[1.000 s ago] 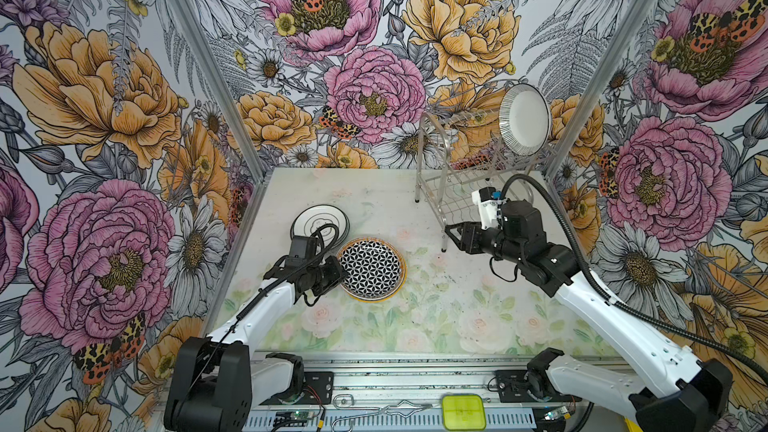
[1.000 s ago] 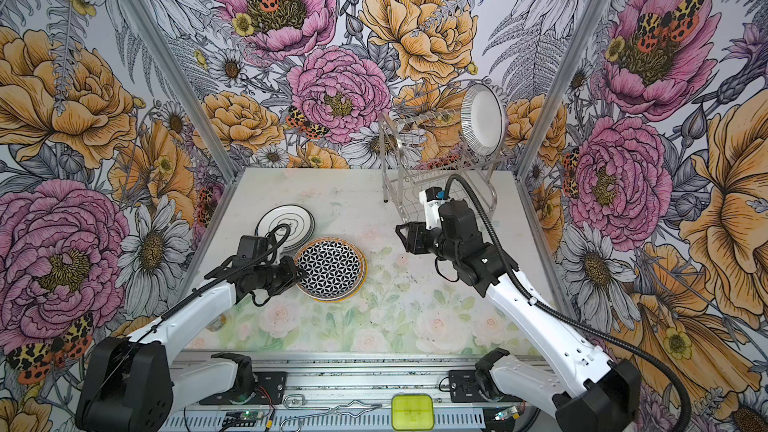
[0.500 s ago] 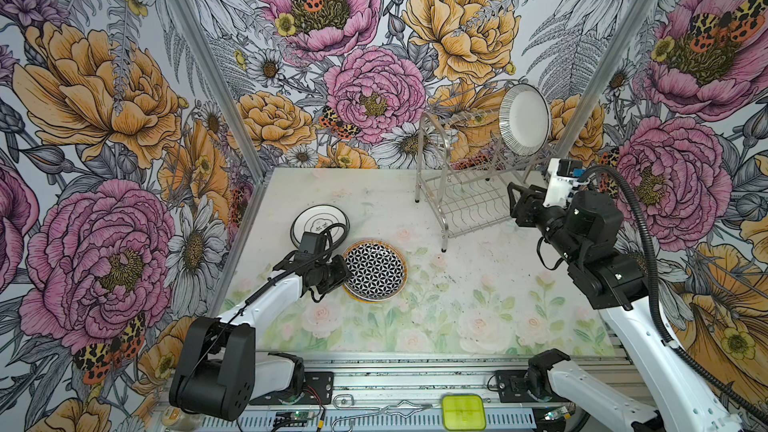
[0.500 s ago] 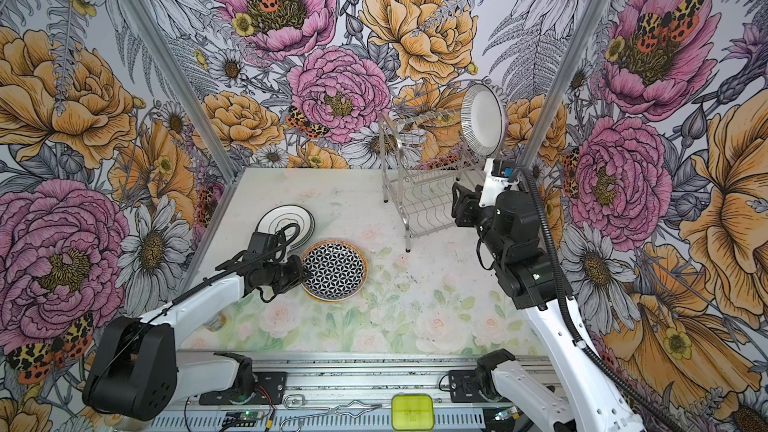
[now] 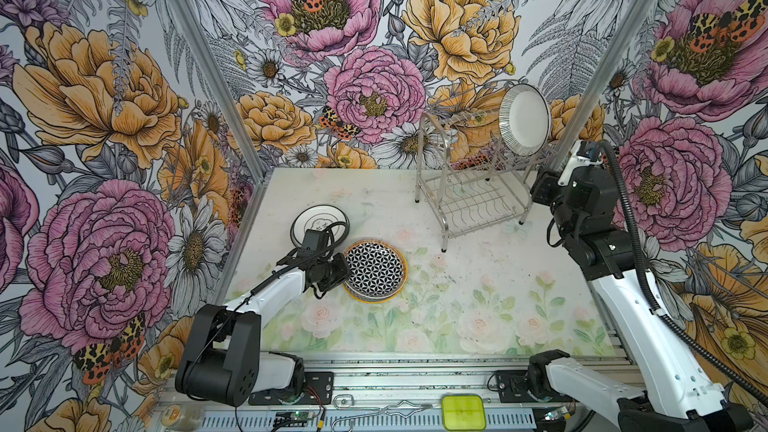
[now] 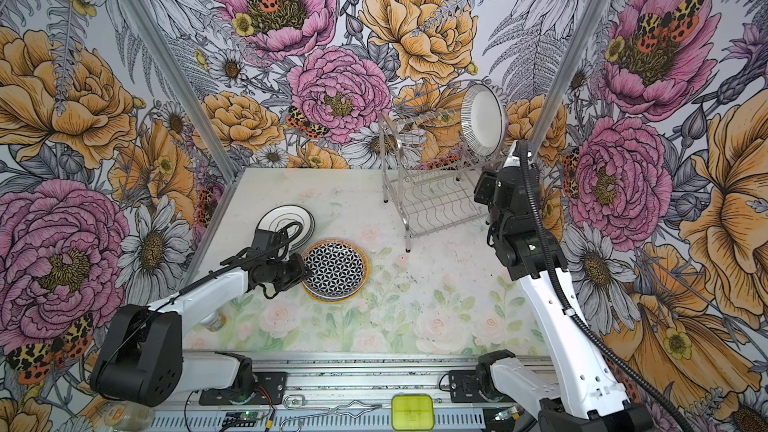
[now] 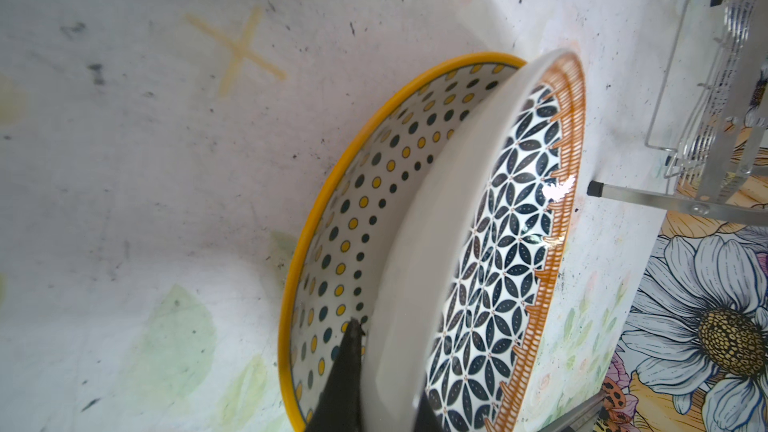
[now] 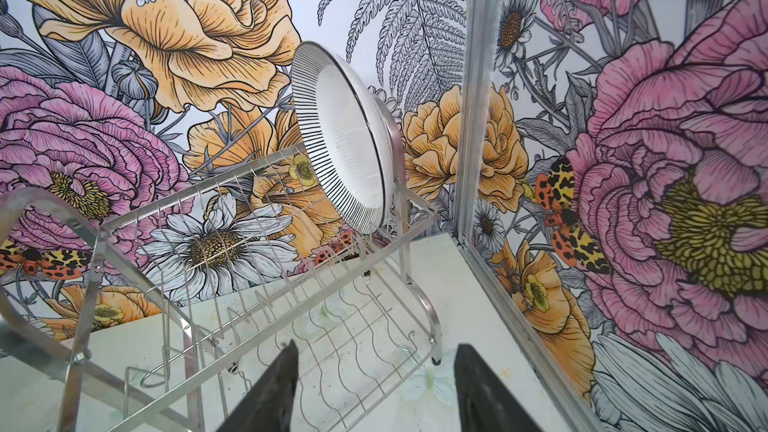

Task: Unload the plates from the dish rack
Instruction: 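Open the right gripper and withdraw it toward the rack, then move the right gripper to the striped white plate while the left rises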

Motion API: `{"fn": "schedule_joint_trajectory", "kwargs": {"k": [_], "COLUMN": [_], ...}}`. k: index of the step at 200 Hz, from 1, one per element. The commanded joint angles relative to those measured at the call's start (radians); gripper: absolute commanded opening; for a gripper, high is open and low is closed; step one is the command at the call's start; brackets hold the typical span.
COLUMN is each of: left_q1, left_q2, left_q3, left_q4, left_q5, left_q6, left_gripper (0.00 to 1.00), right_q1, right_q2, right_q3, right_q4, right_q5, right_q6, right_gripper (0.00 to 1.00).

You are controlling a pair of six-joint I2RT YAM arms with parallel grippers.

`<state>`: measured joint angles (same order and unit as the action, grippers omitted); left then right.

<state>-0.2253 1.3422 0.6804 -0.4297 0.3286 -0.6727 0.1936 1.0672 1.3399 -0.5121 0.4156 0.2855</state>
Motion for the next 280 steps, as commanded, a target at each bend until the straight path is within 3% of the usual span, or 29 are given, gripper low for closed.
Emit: {"fn": "schedule_joint_trajectory", "kwargs": {"k": [1, 33, 57, 118, 158, 209, 250, 263, 280], "left_q1": [-0.006, -0.008, -0.011, -0.020, -0.030, -0.045, 0.000, 0.017, 0.043], "left_q2": [0.018, 0.028, 0.047, 0.050, 0.009, -0.045, -0.117, -0.152, -0.180], "left_q3": [0.039, 0.047, 0.066, 0.075, 0.112, 0.171, 0.174, 0.173, 0.190], "left_q4": [0.048, 0.025, -0.021, -0.047, -0.137, -0.295, -0.273, -0.242, -0.244], "left_q5": [-0.016, -0.049, -0.097, -0.122, -0.198, -0.372, -0.352, -0.330, -0.321], "left_q6": [0.024, 0.026, 0.035, 0.036, 0.048, 0.051, 0.099, 0.121, 0.141], "left_gripper": [0.02, 0.09, 0.21, 0.38, 0.48, 0.60, 0.64, 0.97, 0.99], "right_q1": [-0.021, -0.054, -0.067, -0.101, -0.132, -0.182, -0.212, -0.217, -0.223], "right_q2": [0.006, 0.020, 0.038, 0.080, 0.101, 0.157, 0.239, 0.272, 0.332], "right_q3": [0.053, 0.076, 0.084, 0.105, 0.133, 0.194, 0.285, 0.326, 0.391], "right_q4": [-0.001, -0.001, -0.001, -0.005, -0.011, -0.010, -0.010, -0.009, -0.009], "right_q5": [0.011, -0.021, -0.037, -0.080, -0.113, -0.194, -0.255, -0.271, -0.287], "right_q6": [-0.028, -0.031, -0.029, -0.029, -0.044, -0.075, -0.095, -0.103, -0.111], "right_gripper": [0.62, 0.68, 0.68, 0.69, 0.70, 0.73, 0.75, 0.75, 0.75]}}
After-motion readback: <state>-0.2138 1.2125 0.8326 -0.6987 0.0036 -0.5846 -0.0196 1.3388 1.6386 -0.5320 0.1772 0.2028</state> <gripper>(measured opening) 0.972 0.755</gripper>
